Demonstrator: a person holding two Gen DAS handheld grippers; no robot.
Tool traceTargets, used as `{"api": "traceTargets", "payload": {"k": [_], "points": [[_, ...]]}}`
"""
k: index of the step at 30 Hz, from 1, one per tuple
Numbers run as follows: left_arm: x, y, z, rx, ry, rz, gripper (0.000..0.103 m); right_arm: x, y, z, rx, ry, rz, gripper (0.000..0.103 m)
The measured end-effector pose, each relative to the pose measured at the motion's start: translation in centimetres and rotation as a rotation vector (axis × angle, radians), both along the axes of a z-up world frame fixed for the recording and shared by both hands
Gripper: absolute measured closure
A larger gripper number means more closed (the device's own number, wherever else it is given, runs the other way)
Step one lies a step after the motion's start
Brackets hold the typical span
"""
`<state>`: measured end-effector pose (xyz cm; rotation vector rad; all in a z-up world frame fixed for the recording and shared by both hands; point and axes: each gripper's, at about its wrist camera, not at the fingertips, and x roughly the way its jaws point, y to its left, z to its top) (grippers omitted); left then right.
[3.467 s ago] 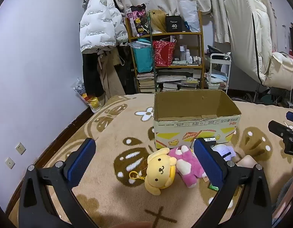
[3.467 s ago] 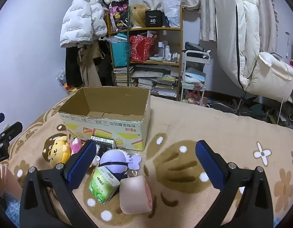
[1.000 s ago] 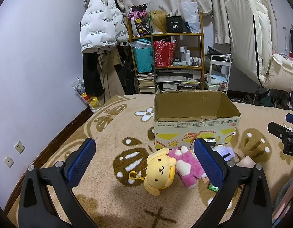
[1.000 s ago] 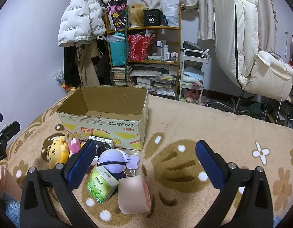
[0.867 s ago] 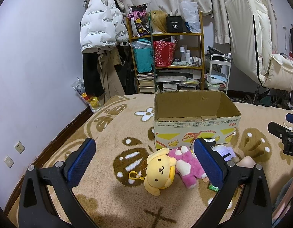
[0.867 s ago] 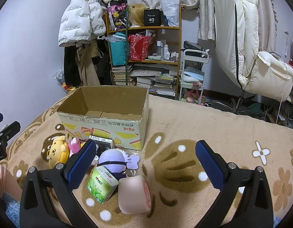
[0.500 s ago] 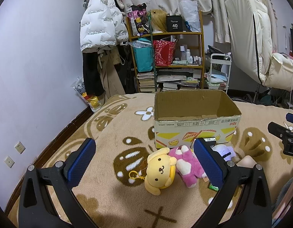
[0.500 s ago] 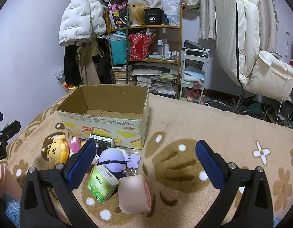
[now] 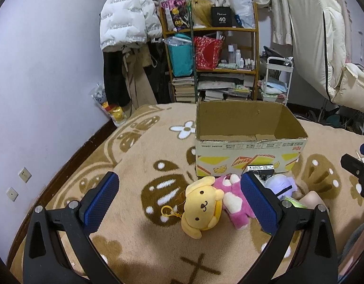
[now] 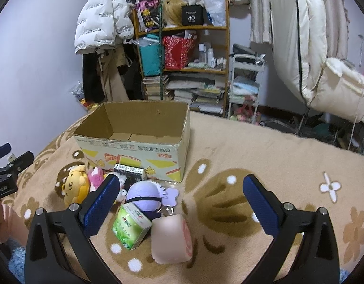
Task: Organize soft objects
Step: 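Grasp the yellow dog plush with the left tool while the right tool grasps the pink roll cushion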
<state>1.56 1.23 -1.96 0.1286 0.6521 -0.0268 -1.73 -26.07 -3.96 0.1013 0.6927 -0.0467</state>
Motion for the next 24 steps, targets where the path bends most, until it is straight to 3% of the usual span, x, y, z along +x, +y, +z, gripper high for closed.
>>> {"api": "traceTargets", "payload": {"k": [11,17,24], "points": [[4.1,-0.6,-1.2,-0.003,0.130,0.010,0.001,2.9,-1.0,-2.7,0.112,0.187,-0.010,0.000],[6.2,-1.4,-3.4,0.007,0.253,-0.004,0.001,4.4,-1.8,-4.8,0.142,0.307,-0.028,0.000],[8.2,-2.1,-6.3,0.003,0.380,-0.015,0.001,5.9,-2.3,-7.6,0.181,0.432,-0.030,0.008]]}}
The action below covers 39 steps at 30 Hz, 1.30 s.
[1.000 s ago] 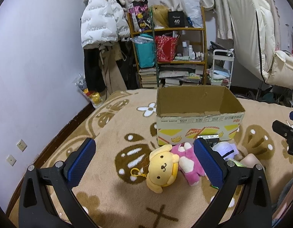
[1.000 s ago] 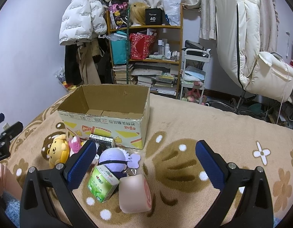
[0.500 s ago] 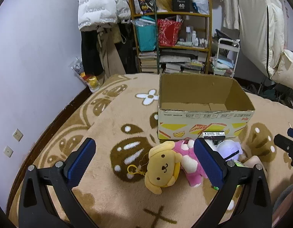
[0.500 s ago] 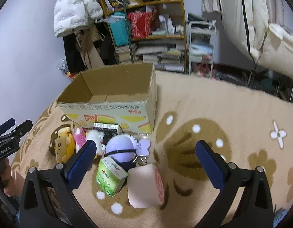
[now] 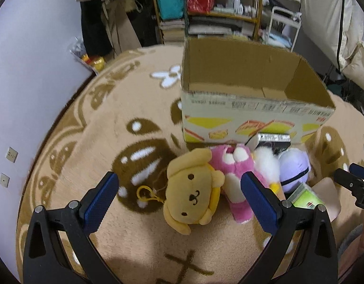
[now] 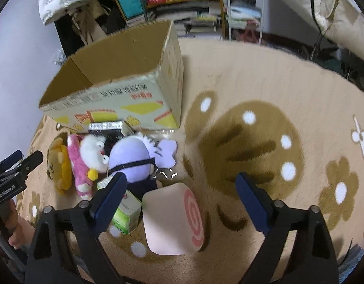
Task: Organize soft objects
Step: 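Grasp the yellow dog plush with the left tool while the right tool grasps the pink roll cushion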
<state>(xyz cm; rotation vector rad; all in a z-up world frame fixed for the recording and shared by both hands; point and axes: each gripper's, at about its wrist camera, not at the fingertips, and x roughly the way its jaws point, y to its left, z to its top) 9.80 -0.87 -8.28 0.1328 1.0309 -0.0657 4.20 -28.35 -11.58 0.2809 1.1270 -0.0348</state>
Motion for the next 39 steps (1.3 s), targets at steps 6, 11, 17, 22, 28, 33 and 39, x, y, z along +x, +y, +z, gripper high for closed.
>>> {"api": "traceTargets", "payload": {"k": [6,11,17,22,28,33,39], "points": [[1.7,0.5,-2.7,-0.020,0.110,0.023,0.001,0.7,0.1,-1.8,0.007,0.064,0.016,0.015],[2.4,0.5,-4.7,-0.026,0.184,0.030,0.001,1.2,-0.1,-3.2,0.041,0.112,0.020,0.027],[3.1,0.6,-6.3,-0.041,0.248,0.045,0.005,1.4,-0.2,-4.0,0.093,0.145,0.044,0.046],[3.1,1.0,-6.8,-0.124,0.266,0.049,0.031,1.3,0.1,-4.0,0.120,0.141,0.068,0.067],[2.8,0.8,-6.6,-0.133,0.244,0.044,0.043,1.0,0.6,-3.0,0.118,0.077,0.095,0.077],[1.7,0.6,-5.4,-0.131,0.205,0.049,0.047,0.4,1.0,-1.2,0.121,-0.012,0.111,0.080],[-0.7,0.7,-2.5,-0.130,0.098,0.053,0.046,-0.6,1.3,1.3,0.109,-0.157,0.118,0.081]]}}
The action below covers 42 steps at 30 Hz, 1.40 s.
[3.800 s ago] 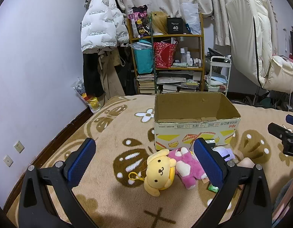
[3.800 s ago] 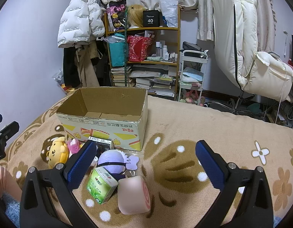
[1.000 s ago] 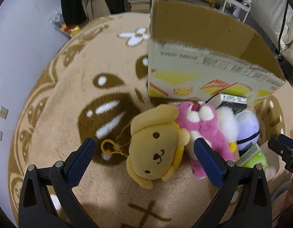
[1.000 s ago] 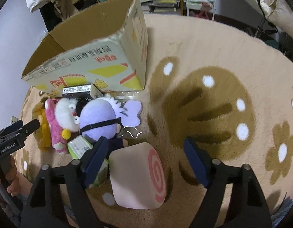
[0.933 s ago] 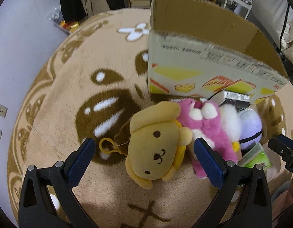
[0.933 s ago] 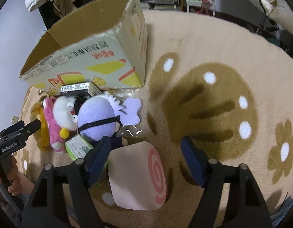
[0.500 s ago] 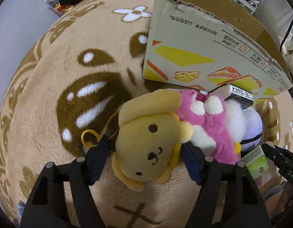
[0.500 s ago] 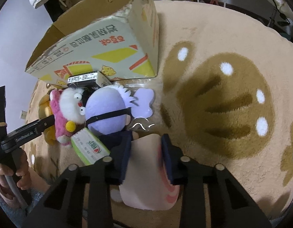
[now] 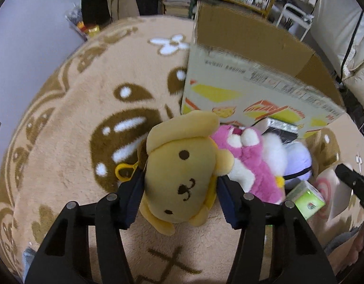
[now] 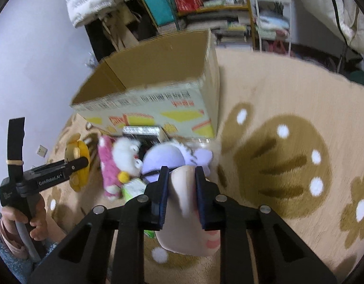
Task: Organize soft objects
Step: 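Grasp the yellow dog plush with the left tool while the right tool grasps the pink roll cushion, then carry both plushes over the box and open both tools to drop them in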
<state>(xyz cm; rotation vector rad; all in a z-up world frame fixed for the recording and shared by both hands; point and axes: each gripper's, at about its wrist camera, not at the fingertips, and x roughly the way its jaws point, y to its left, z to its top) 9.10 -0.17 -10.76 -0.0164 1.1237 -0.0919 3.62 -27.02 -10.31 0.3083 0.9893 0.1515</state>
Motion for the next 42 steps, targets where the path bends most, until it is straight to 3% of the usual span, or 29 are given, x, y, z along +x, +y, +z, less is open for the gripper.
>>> {"api": "traceTargets", "payload": {"k": [11,19,31,42], "points": [[-3.9,-0.8,6.0,0.008,-0.306,-0.044,0.046,-1.9,0.7,4.6,-0.056,-0.283,-0.018,0.081],[-5.6,-0.9,9.7,-0.016,-0.502,-0.061,0.046,-2.2,1.0,6.8,-0.074,-0.398,-0.015,0.081],[-4.3,-1.9,12.0,-0.006,-0.604,-0.074,0.046,-0.4,1.4,8.2,-0.064,-0.511,-0.004,0.081],[-1.5,-3.1,11.9,-0.001,-0.626,-0.081,0.045,2.8,1.8,8.5,-0.052,-0.544,0.017,0.081]]}}
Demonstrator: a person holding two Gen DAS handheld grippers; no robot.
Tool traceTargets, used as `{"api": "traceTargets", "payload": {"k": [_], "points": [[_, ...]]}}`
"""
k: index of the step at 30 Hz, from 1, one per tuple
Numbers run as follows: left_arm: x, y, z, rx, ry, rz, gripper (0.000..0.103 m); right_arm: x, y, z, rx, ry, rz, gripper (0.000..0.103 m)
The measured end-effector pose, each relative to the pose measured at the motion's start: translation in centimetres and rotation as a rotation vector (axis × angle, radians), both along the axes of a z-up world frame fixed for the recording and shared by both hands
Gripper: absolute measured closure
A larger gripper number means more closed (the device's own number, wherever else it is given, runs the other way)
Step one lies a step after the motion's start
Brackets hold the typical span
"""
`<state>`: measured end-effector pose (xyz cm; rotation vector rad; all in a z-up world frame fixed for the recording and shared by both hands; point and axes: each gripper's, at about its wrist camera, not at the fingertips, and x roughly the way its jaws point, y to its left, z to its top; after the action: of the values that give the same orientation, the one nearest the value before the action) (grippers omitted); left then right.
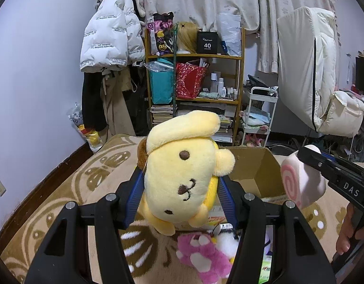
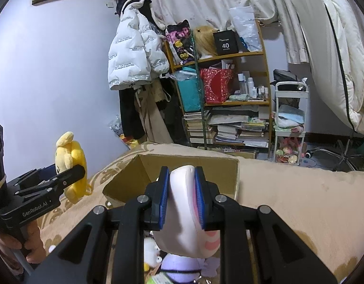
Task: Organize soft objects
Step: 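Carry both plushes over the box and open both tools to drop them in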
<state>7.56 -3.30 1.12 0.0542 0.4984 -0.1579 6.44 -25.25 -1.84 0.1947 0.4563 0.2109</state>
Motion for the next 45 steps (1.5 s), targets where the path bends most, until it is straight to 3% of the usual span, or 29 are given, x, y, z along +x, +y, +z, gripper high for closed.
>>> {"api": "traceTargets", "payload": {"k": [22,30,37,40,41,45], "points": [[5.4,-1.0,-2.3,-0.037,0.039,-0.019,0.044,5.6,-0.5,-1.7,0.049,0.021,0.024,0.081],[6.9,-1.1,-3.6,-0.037,0.101,-0.014,0.037,6.4,-0.9,-3.0,0.074,0.070,0.021,0.075],[7.0,-1.6,-4.5,-0.001,0.144,-0.004,0.023,6.5,-1.1,-3.1,0.079,0.082,0.008,0.074],[6.8,-1.7,-4.5,0.013,0.144,0.005,0.014,6.2,-1.3,-2.9,0.079,0.080,0.004,0.065],[6.7,-1.7,-4.4,0.018,0.142,0.012,0.014,6.0,-1.3,-2.9,0.078,0.083,-0.001,0.056],[6.1,-1.5,-4.4,0.037,0.154,0.031,0.008,5.6,-1.5,-2.7,0.078,0.102,-0.015,0.040]]}}
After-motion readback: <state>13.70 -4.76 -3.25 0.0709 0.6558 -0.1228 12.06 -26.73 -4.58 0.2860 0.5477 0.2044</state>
